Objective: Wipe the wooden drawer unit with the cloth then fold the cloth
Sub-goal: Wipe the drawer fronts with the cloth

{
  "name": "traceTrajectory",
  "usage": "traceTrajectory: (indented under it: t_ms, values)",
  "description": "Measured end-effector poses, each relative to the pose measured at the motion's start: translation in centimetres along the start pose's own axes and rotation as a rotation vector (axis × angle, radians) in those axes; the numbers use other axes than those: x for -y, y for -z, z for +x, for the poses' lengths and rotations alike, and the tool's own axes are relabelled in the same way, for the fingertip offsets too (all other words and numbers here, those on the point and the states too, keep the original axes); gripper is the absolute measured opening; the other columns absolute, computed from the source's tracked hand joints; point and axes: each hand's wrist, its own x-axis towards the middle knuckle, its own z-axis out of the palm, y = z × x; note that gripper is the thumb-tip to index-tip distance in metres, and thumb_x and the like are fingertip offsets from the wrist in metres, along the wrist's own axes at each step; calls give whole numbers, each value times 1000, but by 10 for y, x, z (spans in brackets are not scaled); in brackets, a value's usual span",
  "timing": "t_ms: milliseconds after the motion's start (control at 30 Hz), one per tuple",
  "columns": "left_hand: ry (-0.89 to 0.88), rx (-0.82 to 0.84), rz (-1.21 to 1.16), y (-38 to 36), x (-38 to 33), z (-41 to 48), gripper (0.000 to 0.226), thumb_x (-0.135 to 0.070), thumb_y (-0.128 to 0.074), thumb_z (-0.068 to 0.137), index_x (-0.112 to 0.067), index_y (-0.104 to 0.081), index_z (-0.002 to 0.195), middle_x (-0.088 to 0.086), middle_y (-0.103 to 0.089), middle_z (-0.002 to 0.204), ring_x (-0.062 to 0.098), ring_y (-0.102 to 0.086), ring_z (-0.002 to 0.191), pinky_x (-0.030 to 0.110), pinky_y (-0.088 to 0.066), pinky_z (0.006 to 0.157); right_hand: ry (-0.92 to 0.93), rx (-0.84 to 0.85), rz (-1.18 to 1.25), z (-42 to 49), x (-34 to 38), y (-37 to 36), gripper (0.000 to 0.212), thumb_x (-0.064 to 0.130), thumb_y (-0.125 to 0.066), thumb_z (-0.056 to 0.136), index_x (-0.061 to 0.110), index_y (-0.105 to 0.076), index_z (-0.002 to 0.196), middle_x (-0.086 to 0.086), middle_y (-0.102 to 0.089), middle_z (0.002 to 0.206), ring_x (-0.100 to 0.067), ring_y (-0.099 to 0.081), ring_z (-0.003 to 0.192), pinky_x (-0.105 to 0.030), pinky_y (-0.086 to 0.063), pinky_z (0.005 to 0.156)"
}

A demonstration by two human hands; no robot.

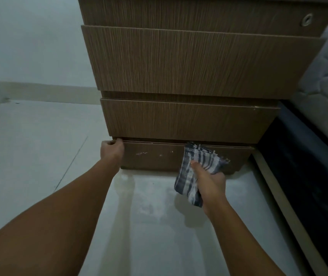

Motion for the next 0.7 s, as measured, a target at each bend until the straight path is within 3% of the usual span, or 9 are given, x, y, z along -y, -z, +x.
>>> traceTrajectory:
  t_ms: [133,267,367,433,500,567,700]
  values:
    - [4,-47,-56,-7,0,-2,30,-30,-50,95,-10,-46,117,9,-49,105,28,-48,94,41,-44,82,156,-68,-74,4,3,22,14,27,-69,89,24,-59,97,5,-63,88,-15,-61,84,-27,-46,82]
    - [4,-74,-80,-10,0,-4,23,-29,-49,95,-12,-42,109,10,-48,105,26,-46,94,35,-38,79,304,-190,-117,8,5,44,32,26,-68,90,12,-64,118,-3,-67,107,-19,-64,98,-28,-47,85]
    - [-4,-69,-79,-8,4,-6,24,-30,-51,95,-12,-42,109,10,-50,107,26,-48,95,37,-41,81,472,-345,-232,16,8,62,17,25,-67,90,21,-62,105,4,-63,93,-9,-62,84,-29,-51,78]
    - [-1,-63,-72,-4,7,-9,26,-30,-51,95,-12,-43,112,10,-49,108,26,-47,96,38,-44,83,592,-441,-335,21,11,76,9,21,-66,90,20,-59,97,2,-61,87,-15,-61,80,-33,-52,71]
    - [10,-56,-64,-1,11,-13,29,-31,-52,95,-13,-44,116,10,-49,109,27,-48,96,42,-47,86,680,-512,-438,29,15,91,19,9,-64,89,15,-62,107,-3,-63,96,-22,-61,88,-32,-48,73]
    - [20,-52,-53,2,14,-17,29,-33,-53,94,-14,-42,113,10,-49,108,28,-49,95,44,-48,87,755,-538,-586,38,19,103,37,3,-60,87,15,-60,121,-8,-63,110,-23,-59,97,-29,-42,77]
    - [21,-54,-48,8,22,-22,36,-34,-53,95,-12,-44,122,10,-49,110,28,-49,98,47,-49,93,822,-456,-858,58,33,112,36,13,-56,89,22,-57,123,-4,-60,115,-21,-58,100,-31,-45,78]
